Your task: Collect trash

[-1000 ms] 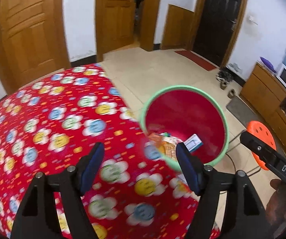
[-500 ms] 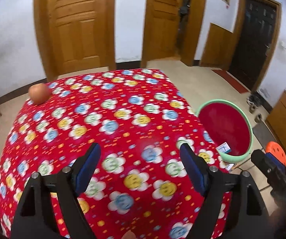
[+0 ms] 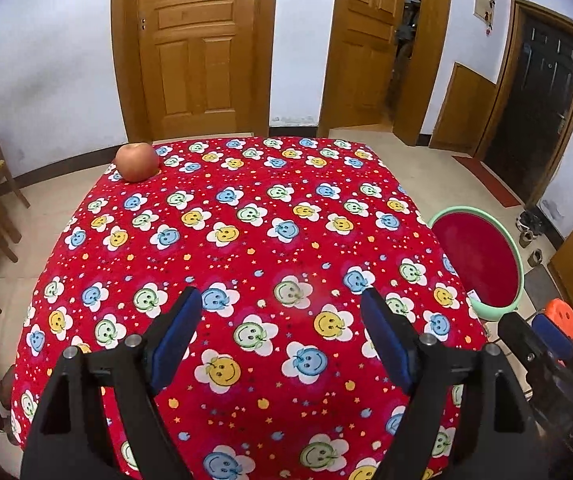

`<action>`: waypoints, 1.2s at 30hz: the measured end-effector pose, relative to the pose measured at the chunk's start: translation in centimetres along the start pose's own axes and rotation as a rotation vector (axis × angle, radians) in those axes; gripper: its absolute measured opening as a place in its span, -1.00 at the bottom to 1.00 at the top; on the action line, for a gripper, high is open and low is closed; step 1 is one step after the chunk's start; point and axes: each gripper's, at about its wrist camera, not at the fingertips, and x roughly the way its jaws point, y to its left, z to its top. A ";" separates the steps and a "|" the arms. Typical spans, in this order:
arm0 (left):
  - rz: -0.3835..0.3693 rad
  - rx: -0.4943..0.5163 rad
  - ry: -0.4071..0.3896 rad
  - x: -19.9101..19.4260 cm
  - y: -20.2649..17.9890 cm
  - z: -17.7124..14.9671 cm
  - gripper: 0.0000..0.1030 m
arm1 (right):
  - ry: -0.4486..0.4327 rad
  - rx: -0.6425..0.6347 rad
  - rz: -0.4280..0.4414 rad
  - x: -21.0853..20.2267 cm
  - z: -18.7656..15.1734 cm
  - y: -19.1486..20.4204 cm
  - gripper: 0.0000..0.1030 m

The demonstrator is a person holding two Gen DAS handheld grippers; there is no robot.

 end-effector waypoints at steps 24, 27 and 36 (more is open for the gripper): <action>0.016 -0.007 -0.021 -1.2 0.6 -0.2 0.57 | -0.009 -0.014 0.003 -0.4 0.0 0.5 0.58; 0.016 -0.007 -0.021 -1.3 0.6 -0.2 0.56 | -0.009 -0.014 0.002 -0.4 0.0 0.5 0.58; 0.015 -0.008 -0.021 -1.3 0.6 -0.2 0.57 | -0.008 -0.014 0.003 -0.4 0.0 0.5 0.58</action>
